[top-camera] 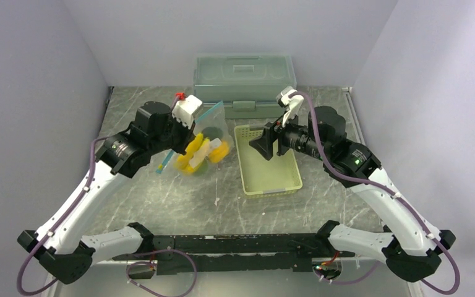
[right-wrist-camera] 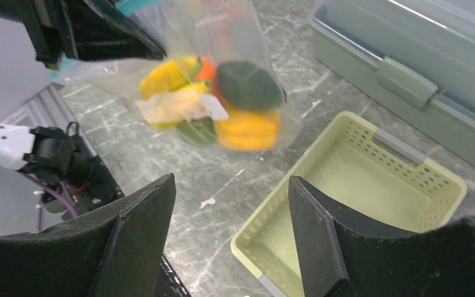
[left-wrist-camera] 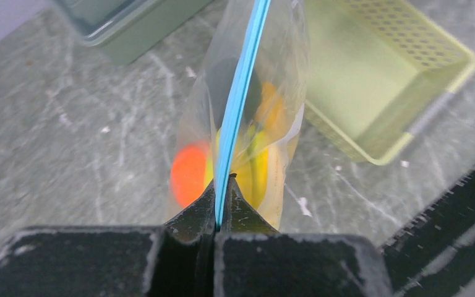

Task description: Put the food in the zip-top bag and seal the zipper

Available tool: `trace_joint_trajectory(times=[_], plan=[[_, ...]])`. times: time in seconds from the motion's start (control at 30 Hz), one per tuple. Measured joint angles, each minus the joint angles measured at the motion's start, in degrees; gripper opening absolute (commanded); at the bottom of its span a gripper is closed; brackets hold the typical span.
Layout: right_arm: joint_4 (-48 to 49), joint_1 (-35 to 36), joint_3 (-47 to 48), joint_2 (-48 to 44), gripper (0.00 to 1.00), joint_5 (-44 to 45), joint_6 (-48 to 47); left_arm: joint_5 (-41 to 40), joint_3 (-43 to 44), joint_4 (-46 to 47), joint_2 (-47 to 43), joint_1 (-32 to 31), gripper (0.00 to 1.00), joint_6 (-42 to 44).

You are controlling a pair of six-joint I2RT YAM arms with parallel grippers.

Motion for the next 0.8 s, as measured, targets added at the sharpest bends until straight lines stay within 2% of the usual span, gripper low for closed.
trace_joint_trajectory(times=[0.4,0.63,0.8], plan=[[2.0,-3.0,-9.6,-2.6,0.78,2.8,1.7,-25.0,2.8,0.4,7.3,0.0,0.00,2.5],[3.5,-3.8,-11.6,-3.7,0.78,2.4,2.2,-36.1,2.8,2.0,14.3,0.0,0.00,5.4],[4.1,-4.1,-12.5,-4.1,0.79,2.3,2.3,-41.0,2.8,3.0,19.9,0.0,0.00,6.2]])
